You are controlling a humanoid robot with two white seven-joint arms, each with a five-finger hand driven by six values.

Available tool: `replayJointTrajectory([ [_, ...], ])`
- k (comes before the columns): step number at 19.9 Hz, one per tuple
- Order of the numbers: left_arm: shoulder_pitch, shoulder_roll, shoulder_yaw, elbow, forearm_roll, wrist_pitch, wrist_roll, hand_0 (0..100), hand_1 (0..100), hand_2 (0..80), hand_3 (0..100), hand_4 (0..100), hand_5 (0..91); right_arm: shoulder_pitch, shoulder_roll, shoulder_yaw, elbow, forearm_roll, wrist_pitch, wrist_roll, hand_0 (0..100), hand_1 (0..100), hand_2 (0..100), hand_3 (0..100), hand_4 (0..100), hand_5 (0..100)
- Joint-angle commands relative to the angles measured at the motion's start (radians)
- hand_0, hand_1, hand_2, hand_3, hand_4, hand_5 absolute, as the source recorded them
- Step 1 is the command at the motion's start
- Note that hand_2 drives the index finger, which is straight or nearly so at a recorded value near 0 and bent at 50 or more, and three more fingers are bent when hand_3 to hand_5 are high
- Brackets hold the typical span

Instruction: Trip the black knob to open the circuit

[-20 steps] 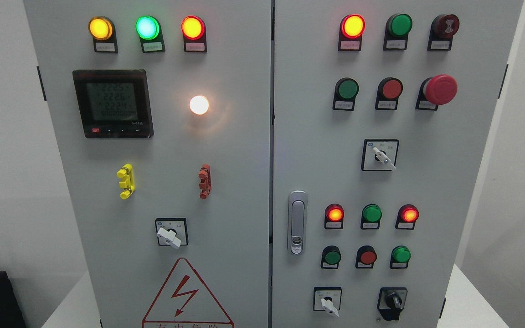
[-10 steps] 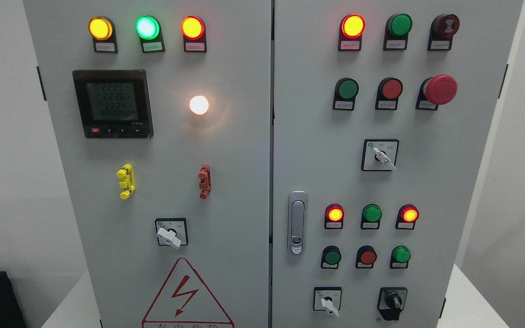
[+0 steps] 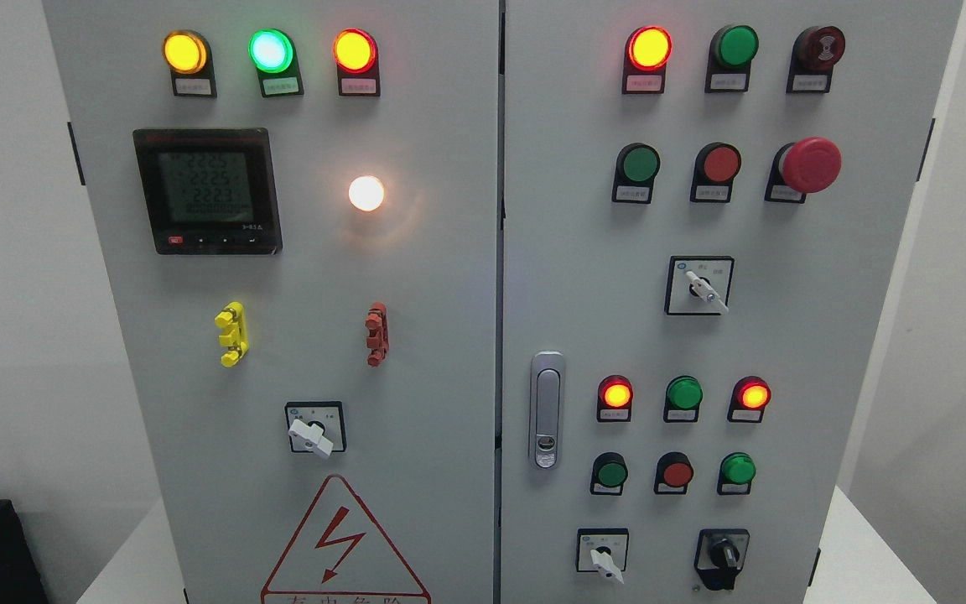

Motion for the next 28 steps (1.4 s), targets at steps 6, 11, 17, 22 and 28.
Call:
replayJointTrajectory([
  [6,0.0,0.0,0.0,-0.025,0.0,0.0,0.0,12,39,0.0,0,0,0.0,-0.006,-0.039,-0.035,-0.255,-0.007,-0.016,-0.021,0,9,0,72,57,37],
  [11,0.0,0.0,0.0,-0.025,0.0,0.0,0.0,12,39,0.0,0,0,0.0,-0.006,-0.06,-0.038,-0.321,-0.115,-0.029,-0.037,0,8,0,82,72,59],
  [17,0.0,0.0,0.0,-0.025,0.0,0.0,0.0,12,39,0.0,0,0,0.0,-0.007,-0.1,-0.048,-0.397,-0.129,-0.019,-0.037,0,8,0,88,79,67],
  [22,0.0,0.0,0.001,-0.025,0.0,0.0,0.0,12,39,0.0,0,0,0.0,-0.044,-0.122,-0.055,-0.405,-0.132,-0.018,-0.037,0,8,0,89,80,69],
  [28,0.0,0.0,0.0,-0.025,0.0,0.0,0.0,12,39,0.0,0,0,0.0,-0.078,-0.125,-0.054,-0.439,-0.166,0.007,-0.035,0,8,0,89,81,70],
])
